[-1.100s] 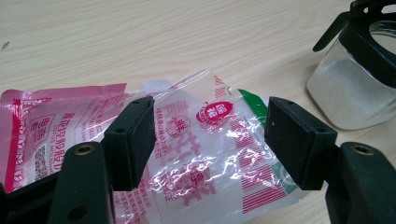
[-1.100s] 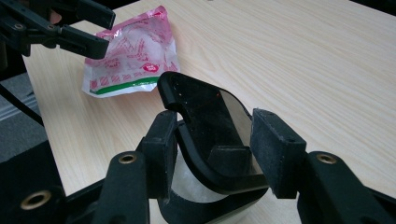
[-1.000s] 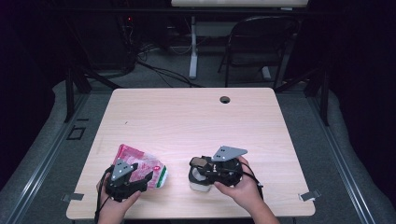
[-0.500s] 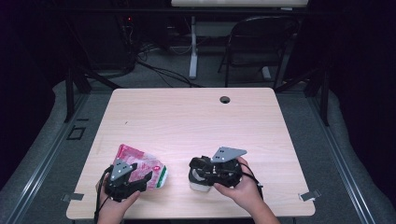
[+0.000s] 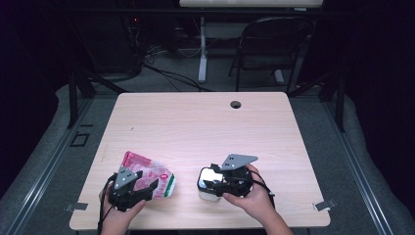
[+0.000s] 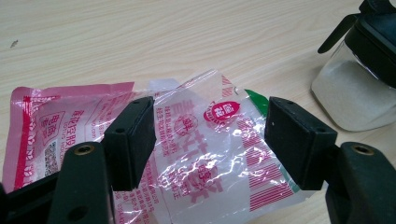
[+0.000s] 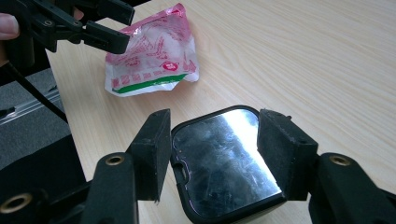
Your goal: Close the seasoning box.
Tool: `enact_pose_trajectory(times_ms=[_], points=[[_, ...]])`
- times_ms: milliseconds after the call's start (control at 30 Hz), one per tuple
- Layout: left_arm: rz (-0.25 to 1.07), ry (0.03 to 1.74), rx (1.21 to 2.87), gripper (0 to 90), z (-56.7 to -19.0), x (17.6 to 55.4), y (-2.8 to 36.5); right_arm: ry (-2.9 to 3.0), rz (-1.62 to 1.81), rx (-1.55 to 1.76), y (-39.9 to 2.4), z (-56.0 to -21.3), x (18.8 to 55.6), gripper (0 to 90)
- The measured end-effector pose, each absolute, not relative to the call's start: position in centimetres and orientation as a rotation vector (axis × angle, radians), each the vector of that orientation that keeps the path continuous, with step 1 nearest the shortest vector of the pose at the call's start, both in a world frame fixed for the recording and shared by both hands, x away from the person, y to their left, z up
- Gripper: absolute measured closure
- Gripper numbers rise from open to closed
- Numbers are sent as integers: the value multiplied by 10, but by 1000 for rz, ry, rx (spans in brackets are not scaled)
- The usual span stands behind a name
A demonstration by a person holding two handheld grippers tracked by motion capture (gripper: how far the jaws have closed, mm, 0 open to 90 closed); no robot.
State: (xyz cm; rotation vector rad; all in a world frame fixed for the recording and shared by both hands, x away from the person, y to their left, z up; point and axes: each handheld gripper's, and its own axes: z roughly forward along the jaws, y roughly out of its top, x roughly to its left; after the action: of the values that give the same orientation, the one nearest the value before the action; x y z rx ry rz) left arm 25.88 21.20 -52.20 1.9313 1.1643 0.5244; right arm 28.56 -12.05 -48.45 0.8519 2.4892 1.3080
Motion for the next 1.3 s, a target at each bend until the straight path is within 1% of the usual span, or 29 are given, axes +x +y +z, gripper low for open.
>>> enact_pose_trajectory(times_ms=[233, 667, 1033, 1100, 1300], points=[[522, 1169, 1929, 337, -523, 260, 213, 2472, 1313, 885, -125, -484, 288, 428], [531, 1185, 1923, 337, -521, 262, 216, 2410, 1303, 999, -140, -482, 294, 428], [525, 1213, 1908, 359, -523, 269, 223, 2311, 1297, 1159, -174, -481, 301, 422], [523, 1223, 1897, 358, -524, 270, 225, 2297, 1290, 1206, -180, -483, 303, 400], [523, 1240, 1885, 361, -524, 273, 231, 2263, 1279, 1272, -196, -486, 306, 421]])
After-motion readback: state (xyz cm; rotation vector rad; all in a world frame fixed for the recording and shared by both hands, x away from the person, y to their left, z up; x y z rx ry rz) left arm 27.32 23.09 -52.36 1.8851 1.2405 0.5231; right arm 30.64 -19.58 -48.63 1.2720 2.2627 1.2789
